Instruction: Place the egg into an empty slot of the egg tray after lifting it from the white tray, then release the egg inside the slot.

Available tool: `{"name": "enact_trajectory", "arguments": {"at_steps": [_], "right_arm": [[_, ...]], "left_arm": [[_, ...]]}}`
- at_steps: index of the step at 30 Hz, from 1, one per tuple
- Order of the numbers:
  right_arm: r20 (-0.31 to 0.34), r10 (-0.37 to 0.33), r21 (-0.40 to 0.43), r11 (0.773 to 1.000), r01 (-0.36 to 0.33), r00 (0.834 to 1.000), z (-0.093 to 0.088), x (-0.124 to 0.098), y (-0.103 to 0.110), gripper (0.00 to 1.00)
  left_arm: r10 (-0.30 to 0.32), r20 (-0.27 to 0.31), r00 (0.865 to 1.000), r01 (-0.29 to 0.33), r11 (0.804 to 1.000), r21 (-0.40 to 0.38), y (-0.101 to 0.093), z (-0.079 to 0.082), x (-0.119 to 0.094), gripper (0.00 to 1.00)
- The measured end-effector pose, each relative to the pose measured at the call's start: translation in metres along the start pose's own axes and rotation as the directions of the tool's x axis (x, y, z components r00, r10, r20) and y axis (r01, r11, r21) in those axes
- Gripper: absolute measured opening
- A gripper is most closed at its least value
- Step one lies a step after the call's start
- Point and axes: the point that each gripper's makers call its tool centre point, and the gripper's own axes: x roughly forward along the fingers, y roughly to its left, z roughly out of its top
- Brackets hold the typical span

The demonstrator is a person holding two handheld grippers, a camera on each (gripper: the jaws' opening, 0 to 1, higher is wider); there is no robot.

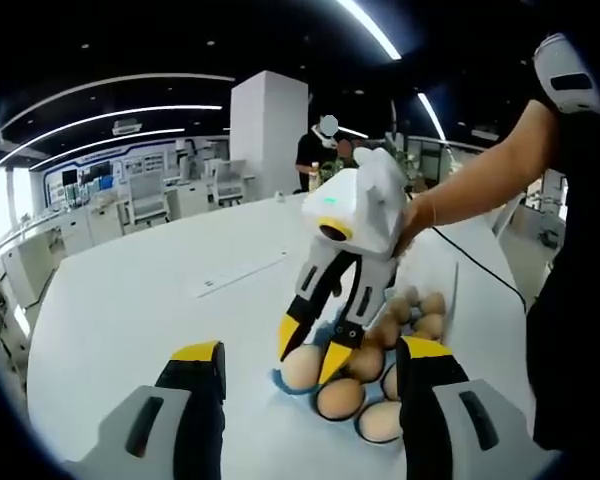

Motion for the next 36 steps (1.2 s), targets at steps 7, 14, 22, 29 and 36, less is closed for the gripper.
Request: {"name": "enact_trajectory", "arguments": {"at_steps": [7, 14, 22, 29, 36], "right_arm": [[-0.008, 0.011, 0.021, 1.000, -0.011, 1.000, -0.0018, 0.0025, -0.0005, 0.25], [-0.001, 0.033, 0.079, 0.996, -0.033, 0.999, -0.0036, 0.0047, -0.0037, 0.25], [-0.005, 0.047, 0.086, 0.995, -0.046, 0.999, -0.0038, 0.0062, -0.0046, 0.26], [0.016, 0.049, 0.070, 0.996, -0.050, 0.999, -0.0035, 0.0061, -0.0038, 0.26], [0.035, 0.046, 0.068, 0.997, -0.049, 0.998, -0.0028, 0.0036, -0.0021, 0.26]], "left_arm": [[-0.001, -0.001, 1.000, 0.001, 1.000, -0.004, 0.0000, -0.0012, 0.0000, 0.70], [-0.006, -0.002, 1.000, 0.006, 1.000, -0.006, -0.0005, -0.0023, 0.0019, 0.70], [-0.004, -0.001, 1.000, 0.004, 1.000, -0.012, 0.0008, -0.0032, 0.0016, 0.70], [-0.005, -0.003, 1.000, 0.005, 1.000, -0.007, 0.0002, -0.0033, 0.0026, 0.70], [0.001, 0.001, 1.000, -0.001, 1.000, -0.007, 0.0018, -0.0015, 0.0022, 0.70]]}}
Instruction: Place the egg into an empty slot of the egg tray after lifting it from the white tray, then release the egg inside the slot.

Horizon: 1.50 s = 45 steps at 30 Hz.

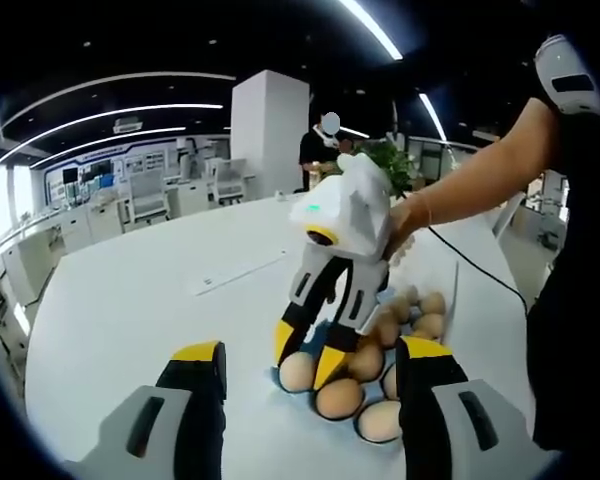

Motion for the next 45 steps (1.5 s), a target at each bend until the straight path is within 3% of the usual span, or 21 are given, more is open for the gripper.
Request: {"name": "enact_trajectory", "arguments": {"at_steps": [10, 21, 25, 45], "right_arm": [[0.011, -0.003, 0.012, 1.000, 0.003, 1.000, -0.001, -0.008, 0.003, 0.27], [0.096, -0.053, 0.047, 0.998, 0.049, 0.994, -0.001, -0.036, -0.001, 0.26], [0.125, -0.069, 0.100, 0.993, 0.056, 0.990, -0.004, -0.050, -0.004, 0.27], [0.041, -0.192, 0.181, 0.967, 0.181, 0.981, -0.083, -0.117, -0.018, 0.26]], "left_arm": [[-0.001, 0.003, 1.000, 0.001, 1.000, 0.009, -0.001, 0.003, 0.001, 0.70], [0.008, 0.013, 1.000, -0.008, 1.000, 0.019, -0.002, 0.008, 0.001, 0.71], [0.006, 0.015, 1.000, -0.006, 1.000, 0.021, -0.003, 0.010, 0.001, 0.71], [-0.011, 0.019, 1.000, 0.010, 0.999, 0.032, -0.009, 0.016, 0.006, 0.71]]}}
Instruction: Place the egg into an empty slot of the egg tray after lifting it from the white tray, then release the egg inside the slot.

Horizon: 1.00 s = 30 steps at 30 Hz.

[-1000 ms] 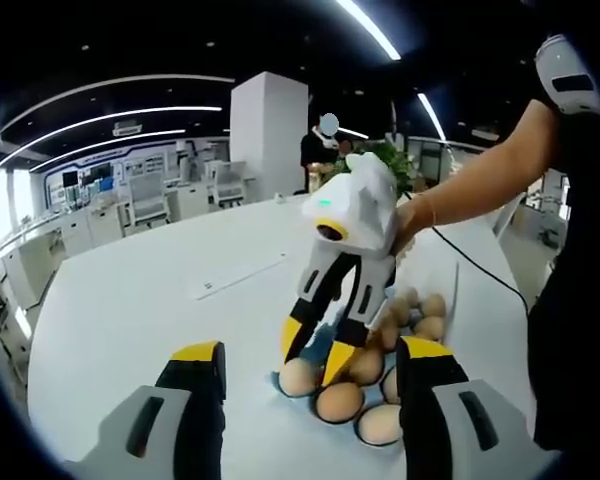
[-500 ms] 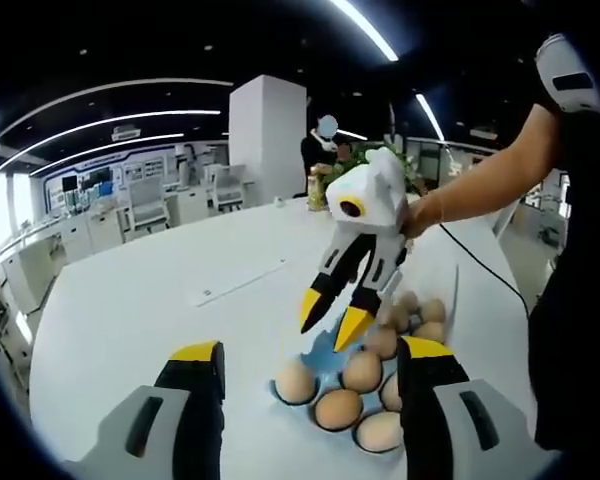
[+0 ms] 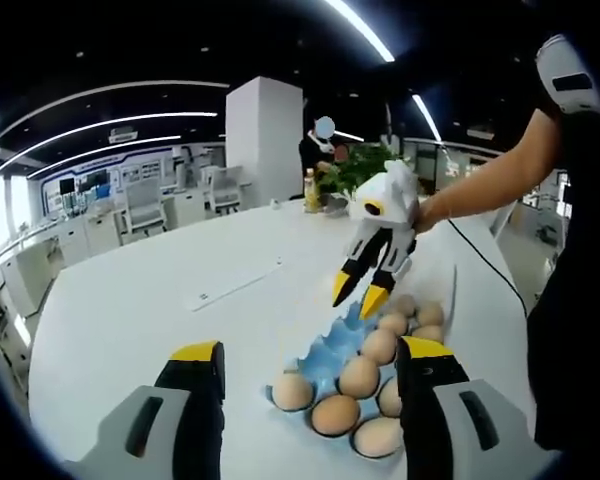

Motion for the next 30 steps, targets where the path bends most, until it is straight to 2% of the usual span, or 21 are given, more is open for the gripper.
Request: {"name": "enact_trajectory", "arguments": {"at_steps": [5, 17, 20, 25, 30], "right_arm": [[-0.041, -0.052, 0.013, 0.999, 0.053, 0.998, -0.025, -0.023, -0.014, 0.26], [-0.082, -0.115, 0.033, 0.992, 0.118, 0.990, -0.056, -0.059, -0.031, 0.26], [-0.121, -0.134, 0.032, 0.990, 0.139, 0.984, -0.073, -0.070, -0.034, 0.26], [-0.153, -0.158, 0.038, 0.986, 0.165, 0.976, -0.091, -0.088, -0.037, 0.26], [-0.152, -0.184, 0.039, 0.981, 0.192, 0.971, -0.094, -0.100, -0.040, 0.26]], "left_arm": [[-0.010, 0.000, 1.000, 0.010, 1.000, 0.002, -0.003, 0.001, 0.003, 0.71], [-0.014, -0.002, 1.000, 0.014, 1.000, 0.007, -0.004, 0.003, 0.004, 0.71], [-0.013, -0.001, 1.000, 0.013, 1.000, 0.008, -0.004, 0.004, 0.004, 0.71], [-0.016, -0.003, 1.000, 0.016, 1.000, 0.007, -0.004, 0.002, 0.004, 0.71], [-0.018, 0.000, 1.000, 0.018, 1.000, 0.010, -0.005, 0.003, 0.006, 0.71]]}}
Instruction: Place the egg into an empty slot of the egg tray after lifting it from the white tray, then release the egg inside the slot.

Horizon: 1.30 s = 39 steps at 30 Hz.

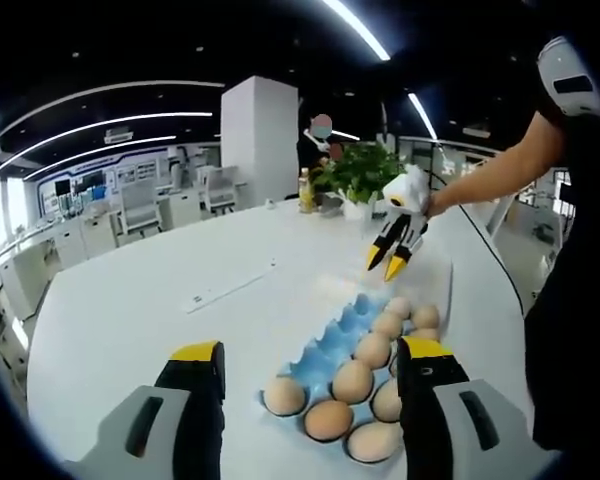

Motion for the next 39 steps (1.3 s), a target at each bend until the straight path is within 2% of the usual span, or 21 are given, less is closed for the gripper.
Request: {"name": "enact_trajectory", "arguments": {"at_steps": [5, 10, 12, 13, 16, 20, 23, 24, 28, 34, 35, 39], "right_arm": [[-0.021, -0.009, -0.020, 1.000, 0.008, 1.000, -0.005, -0.004, -0.001, 0.27], [-0.090, -0.001, -0.086, 0.996, -0.007, 0.996, -0.017, -0.007, -0.002, 0.29], [-0.084, 0.011, -0.064, 0.998, -0.017, 0.996, -0.017, -0.006, -0.002, 0.29], [-0.094, 0.021, -0.019, 1.000, -0.023, 0.995, -0.018, -0.005, -0.002, 0.29], [-0.117, 0.045, -0.034, 0.998, -0.049, 0.992, -0.018, -0.001, -0.006, 0.29], [-0.185, 0.085, -0.068, 0.993, -0.099, 0.979, -0.019, 0.002, -0.005, 0.30], [-0.227, 0.088, -0.044, 0.994, -0.100, 0.970, -0.019, 0.003, -0.005, 0.29], [-0.244, 0.077, -0.008, 0.997, -0.081, 0.967, -0.020, 0.003, -0.006, 0.28], [-0.238, 0.048, 0.004, 0.999, -0.049, 0.970, -0.022, 0.002, -0.009, 0.25], [-0.222, 0.034, -0.030, 0.999, -0.042, 0.974, -0.020, -0.002, -0.008, 0.24], [-0.224, 0.031, -0.056, 0.997, -0.044, 0.974, -0.019, -0.004, -0.009, 0.24], [-0.186, 0.030, -0.053, 0.998, -0.040, 0.982, -0.005, -0.016, -0.009, 0.24]], "left_arm": [[0.001, 0.003, 1.000, -0.001, 1.000, 0.002, 0.000, 0.001, 0.000, 0.71], [0.007, -0.003, 1.000, -0.007, 1.000, 0.002, 0.002, -0.001, -0.003, 0.71], [0.007, 0.000, 1.000, -0.007, 1.000, 0.002, 0.002, -0.001, -0.003, 0.71], [0.007, 0.000, 1.000, -0.007, 1.000, 0.003, 0.002, 0.000, -0.003, 0.71], [0.011, -0.001, 1.000, -0.011, 1.000, 0.004, 0.004, 0.000, -0.004, 0.71], [0.012, -0.001, 1.000, -0.012, 1.000, 0.003, 0.004, 0.000, -0.005, 0.71], [0.013, -0.002, 1.000, -0.013, 1.000, 0.003, 0.005, 0.000, -0.004, 0.71], [0.012, -0.001, 1.000, -0.012, 1.000, 0.001, 0.004, 0.001, -0.004, 0.71], [0.014, -0.001, 1.000, -0.014, 1.000, 0.002, 0.004, 0.001, -0.005, 0.70], [0.016, -0.002, 1.000, -0.016, 1.000, 0.004, 0.005, 0.002, -0.008, 0.70], [0.017, 0.000, 1.000, -0.017, 1.000, 0.004, 0.005, 0.002, -0.008, 0.70], [0.019, 0.001, 1.000, -0.019, 1.000, 0.002, 0.005, 0.001, -0.009, 0.70]]}}
